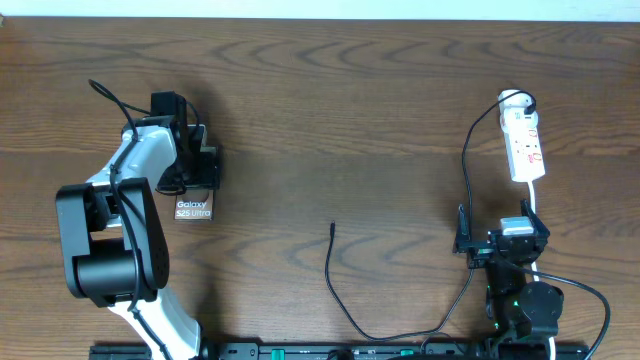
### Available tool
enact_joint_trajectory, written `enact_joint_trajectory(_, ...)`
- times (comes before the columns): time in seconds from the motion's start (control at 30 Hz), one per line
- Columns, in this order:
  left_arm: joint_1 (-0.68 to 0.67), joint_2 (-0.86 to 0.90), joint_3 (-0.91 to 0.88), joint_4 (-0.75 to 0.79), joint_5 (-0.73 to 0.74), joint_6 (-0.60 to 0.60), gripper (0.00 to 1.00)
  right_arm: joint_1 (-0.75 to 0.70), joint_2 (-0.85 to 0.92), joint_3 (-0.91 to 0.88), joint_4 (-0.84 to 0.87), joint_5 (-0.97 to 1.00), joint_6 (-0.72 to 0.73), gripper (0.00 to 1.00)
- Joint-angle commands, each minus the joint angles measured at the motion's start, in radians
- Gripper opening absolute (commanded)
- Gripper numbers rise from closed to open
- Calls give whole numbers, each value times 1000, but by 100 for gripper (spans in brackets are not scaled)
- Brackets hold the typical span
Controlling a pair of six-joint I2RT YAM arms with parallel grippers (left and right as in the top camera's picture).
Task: Plug charger to phone and switch on socket
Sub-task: 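Close the left gripper on the phone box sides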
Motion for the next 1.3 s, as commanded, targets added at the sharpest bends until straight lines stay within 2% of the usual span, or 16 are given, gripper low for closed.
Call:
enact_joint_trajectory(0.0, -6, 73, -60, -20, 97, -2, 68, 5, -3, -1, -4, 5, -11, 99)
enact_joint_trajectory(0.27, -6, 73, -60, -21, 97, -2, 64, 5, -3, -1, -4, 5, -11, 99)
enact_joint_trajectory(0.83, -6, 73, -60, -21, 97, -3, 44, 5, -3, -1, -4, 5, -11, 99)
enact_joint_trajectory(0.97, -6, 73, -60, -21, 97, -3, 38, 5, -3, -1, -4, 5, -11, 99)
enact_joint_trajectory(1.17, -6, 73, -60, -20, 97, -3, 9, 5, -3, -1, -4, 5, -11, 99)
enact_joint_trajectory(1.27, -6, 73, -60, -21, 97, -3, 8, 5, -3, -1, -4, 5, -11, 99)
